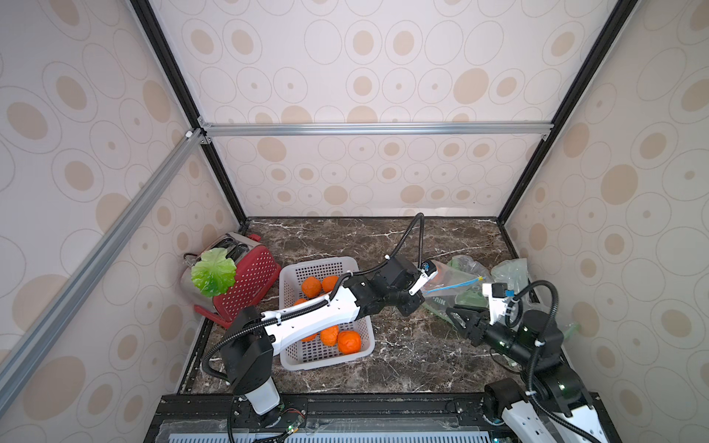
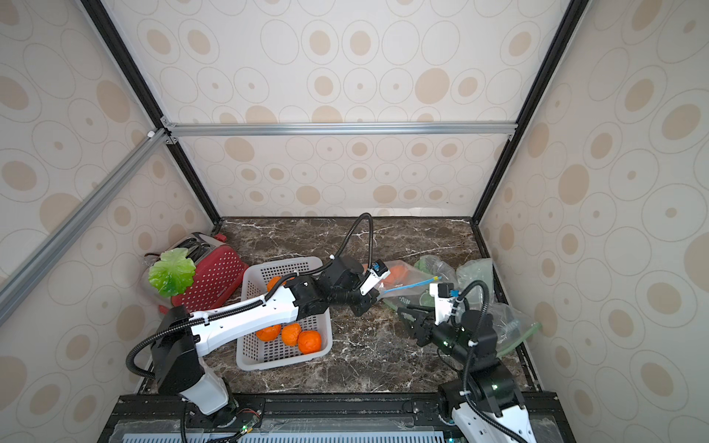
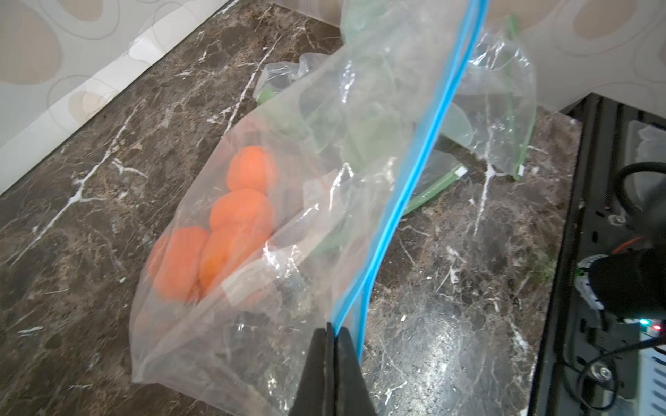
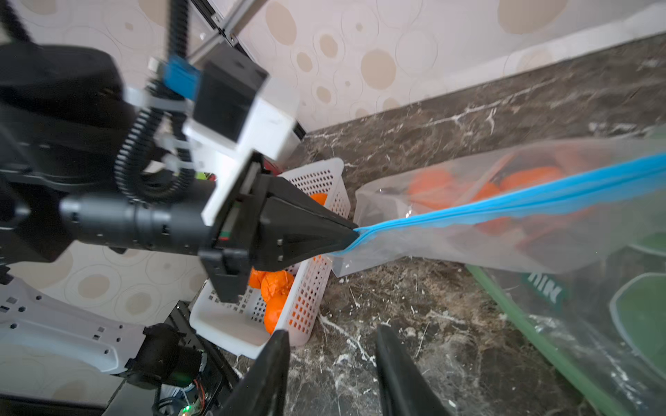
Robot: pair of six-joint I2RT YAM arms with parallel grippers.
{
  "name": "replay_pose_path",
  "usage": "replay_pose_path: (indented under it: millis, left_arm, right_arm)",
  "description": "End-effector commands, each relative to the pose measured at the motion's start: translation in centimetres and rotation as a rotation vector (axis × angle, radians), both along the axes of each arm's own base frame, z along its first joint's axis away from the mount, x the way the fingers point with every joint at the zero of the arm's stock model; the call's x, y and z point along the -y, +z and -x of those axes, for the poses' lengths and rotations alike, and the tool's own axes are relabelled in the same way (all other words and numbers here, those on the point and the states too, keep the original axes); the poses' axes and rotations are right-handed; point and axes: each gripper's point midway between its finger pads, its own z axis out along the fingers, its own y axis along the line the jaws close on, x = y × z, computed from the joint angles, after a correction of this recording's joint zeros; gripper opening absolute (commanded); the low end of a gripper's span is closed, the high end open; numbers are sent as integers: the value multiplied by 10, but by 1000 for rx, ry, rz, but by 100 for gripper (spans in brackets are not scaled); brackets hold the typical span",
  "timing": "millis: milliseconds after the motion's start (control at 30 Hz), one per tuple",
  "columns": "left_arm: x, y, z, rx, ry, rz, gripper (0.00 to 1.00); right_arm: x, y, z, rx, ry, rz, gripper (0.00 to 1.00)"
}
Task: Open the zip-top bag and take out the orange
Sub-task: Open the zipper of the food storage bag at the center of the board.
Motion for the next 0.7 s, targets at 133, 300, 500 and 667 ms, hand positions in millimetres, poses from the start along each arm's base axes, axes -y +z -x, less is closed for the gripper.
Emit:
replay_pose_path:
  millis: [133,300,500,667]
  left_arm:
    - [18,43,18,-66,-60,185,0]
    - [22,48,24,-105,-77,231,0]
    - [24,43,27,-121,-95,226,0]
    - [25,35,26,-122,-96,204,0]
  right_arm:
    - [-5,-3,-27,-80,-52,-88,61]
    - [0,-24,-47,-175,-138,-99,63]
    - [-2,-18,-56,-170,-152,-148,62]
    - [-6,-3,-52,-129,-115,-180,64]
